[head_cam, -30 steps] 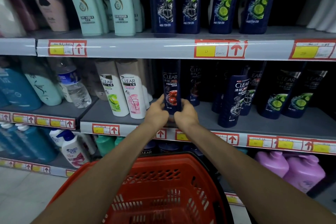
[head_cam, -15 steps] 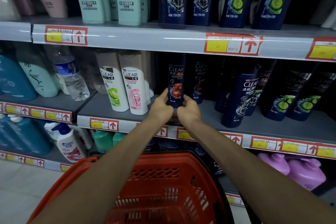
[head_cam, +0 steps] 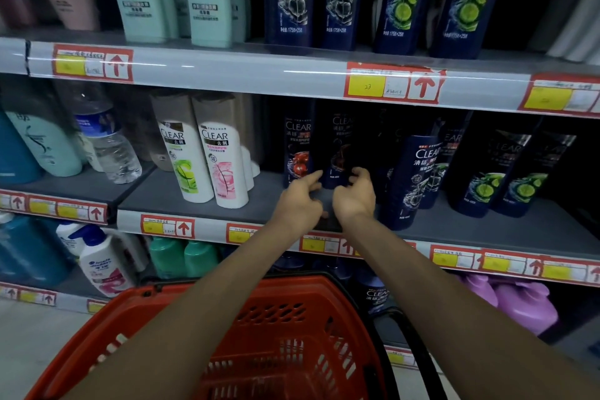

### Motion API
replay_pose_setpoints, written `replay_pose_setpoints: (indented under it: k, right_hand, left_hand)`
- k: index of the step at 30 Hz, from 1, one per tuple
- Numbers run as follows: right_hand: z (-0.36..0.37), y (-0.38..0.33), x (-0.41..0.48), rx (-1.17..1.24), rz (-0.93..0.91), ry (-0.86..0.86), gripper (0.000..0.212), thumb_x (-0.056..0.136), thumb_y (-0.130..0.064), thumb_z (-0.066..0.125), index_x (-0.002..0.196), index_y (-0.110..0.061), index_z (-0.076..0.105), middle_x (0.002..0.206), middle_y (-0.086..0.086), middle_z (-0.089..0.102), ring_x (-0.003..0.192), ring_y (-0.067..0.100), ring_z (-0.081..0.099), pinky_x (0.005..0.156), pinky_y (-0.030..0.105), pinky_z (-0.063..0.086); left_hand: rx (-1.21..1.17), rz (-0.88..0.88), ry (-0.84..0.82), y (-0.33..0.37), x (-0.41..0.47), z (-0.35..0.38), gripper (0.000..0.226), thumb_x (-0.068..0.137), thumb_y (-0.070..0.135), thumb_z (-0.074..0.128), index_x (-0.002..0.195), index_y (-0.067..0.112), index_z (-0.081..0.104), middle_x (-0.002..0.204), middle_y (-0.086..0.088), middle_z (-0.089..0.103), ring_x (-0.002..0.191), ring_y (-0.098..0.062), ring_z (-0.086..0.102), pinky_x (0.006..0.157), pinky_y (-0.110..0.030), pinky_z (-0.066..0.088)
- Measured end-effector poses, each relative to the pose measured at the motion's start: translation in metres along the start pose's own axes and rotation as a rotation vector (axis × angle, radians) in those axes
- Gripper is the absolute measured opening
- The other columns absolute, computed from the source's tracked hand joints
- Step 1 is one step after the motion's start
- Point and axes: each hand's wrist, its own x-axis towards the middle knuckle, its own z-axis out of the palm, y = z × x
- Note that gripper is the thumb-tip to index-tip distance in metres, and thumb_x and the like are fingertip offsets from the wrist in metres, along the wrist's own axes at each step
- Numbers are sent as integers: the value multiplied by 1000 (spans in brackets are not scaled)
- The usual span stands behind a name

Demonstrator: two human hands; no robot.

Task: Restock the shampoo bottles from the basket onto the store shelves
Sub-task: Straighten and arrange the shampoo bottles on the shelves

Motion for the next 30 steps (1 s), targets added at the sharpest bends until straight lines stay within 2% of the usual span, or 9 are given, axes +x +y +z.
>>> replay_pose_setpoints:
  k: [2, 4, 6, 9, 14, 17, 21, 26, 30]
  right_hand:
    - [1, 3, 3, 0, 8, -50, 69, 95, -3, 54, 158, -18, 31, 152, 11, 49, 134, 30, 53, 106, 37, 44]
    - [1, 4, 6, 18, 20, -105, 74, 97, -4, 55, 161, -18, 23, 153, 11, 48, 137, 30, 50, 109, 37, 42]
    - [1, 3, 9, 40, 32, -152, 75, 97, 0, 51, 162, -18, 19, 156, 12, 44, 140, 30, 47, 113, 38, 40]
    - [0, 3, 13, 67, 41, -191, 76, 95, 7, 44, 163, -17, 19, 161, 14, 37, 145, 31, 41, 118, 41, 38]
    - [-2, 5, 15, 110, 33, -174, 71, 95, 10, 44, 160, -13, 26, 159, 13, 39, 145, 28, 40, 115, 34, 35]
    - [-1, 7, 11, 95, 0, -161, 67, 96, 5, 47, 159, -12, 31, 155, 13, 45, 142, 28, 45, 114, 35, 37]
    - [1, 9, 11, 81, -15, -148, 68, 95, 5, 46, 159, -13, 32, 155, 13, 46, 141, 29, 46, 113, 37, 38]
    - [5, 12, 12, 91, -15, -147, 70, 95, 3, 50, 159, -16, 31, 156, 12, 46, 142, 29, 45, 114, 36, 39]
    - [4, 11, 14, 103, 2, -158, 70, 95, 4, 47, 160, -16, 30, 158, 12, 42, 144, 29, 43, 114, 36, 38]
  left_hand:
    - [-2, -5, -29, 4, 2, 5, 77, 93, -12, 48, 161, 17, 28, 153, -2, 46, 138, -11, 44, 100, -20, 42]
    - [-13, -18, -42, 7, 5, 10, 77, 95, -13, 45, 162, 17, 23, 148, 1, 46, 128, -3, 37, 102, -17, 34]
    - [-26, -30, -35, 7, 10, 16, 77, 95, -12, 45, 162, 16, 21, 154, -5, 44, 130, -6, 39, 107, -21, 37]
    - [-33, -57, -35, 5, 15, 23, 76, 95, -11, 46, 162, 15, 21, 158, -10, 42, 143, -22, 42, 114, -27, 37]
    - [-26, -81, -79, 3, 20, 25, 82, 92, -15, 43, 164, 18, 20, 163, -6, 36, 146, -20, 37, 102, -17, 31]
    - [-43, -64, -65, 2, 22, 25, 72, 99, -5, 48, 163, 18, 22, 158, -6, 42, 134, -12, 42, 100, -15, 31]
    - [-46, -51, -54, -2, 26, 25, 71, 102, 2, 53, 163, 17, 21, 160, -7, 40, 142, -19, 42, 102, -15, 31]
    - [-51, -25, -88, 1, 26, 22, 67, 103, -2, 50, 161, 13, 22, 153, -12, 47, 119, -7, 39, 84, -4, 30]
    - [-47, -22, -88, 0, 28, 23, 67, 103, -2, 50, 161, 14, 22, 154, -12, 46, 120, -7, 39, 86, -5, 29]
